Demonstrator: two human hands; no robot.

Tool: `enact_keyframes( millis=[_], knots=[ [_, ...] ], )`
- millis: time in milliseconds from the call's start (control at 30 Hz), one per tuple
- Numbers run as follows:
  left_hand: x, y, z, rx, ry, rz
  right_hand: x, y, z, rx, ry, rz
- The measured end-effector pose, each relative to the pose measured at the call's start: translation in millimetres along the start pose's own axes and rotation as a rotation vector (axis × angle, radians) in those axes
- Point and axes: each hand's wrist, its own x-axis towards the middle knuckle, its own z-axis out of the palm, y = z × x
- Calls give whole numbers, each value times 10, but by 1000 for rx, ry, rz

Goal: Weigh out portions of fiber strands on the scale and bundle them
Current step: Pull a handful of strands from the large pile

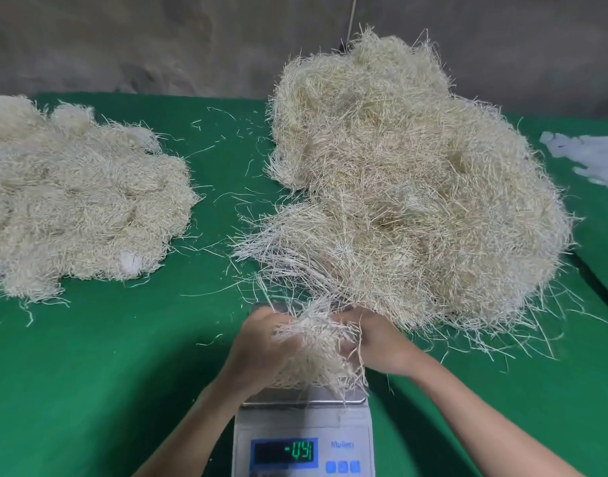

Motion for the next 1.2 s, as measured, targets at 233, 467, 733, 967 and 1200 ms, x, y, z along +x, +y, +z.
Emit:
enact_keyframes(
  millis=[233, 467, 733, 967, 1200],
  knots=[
    [14, 50, -62, 133, 69, -84, -115, 6, -263, 140, -90, -26],
    [-53, 222, -225, 84, 159, -103, -254, -57, -528, -85, -148, 5],
    [-111, 471, -410, -150, 428, -3, -379, -369, -684, -131, 277, -207],
    [-159, 488, -434, -153, 526, -27, -426, -408, -639, 100, 480, -337],
    [-164, 511, -412, -157, 524, -18, -447, -433, -614, 71, 439, -336]
  ],
)
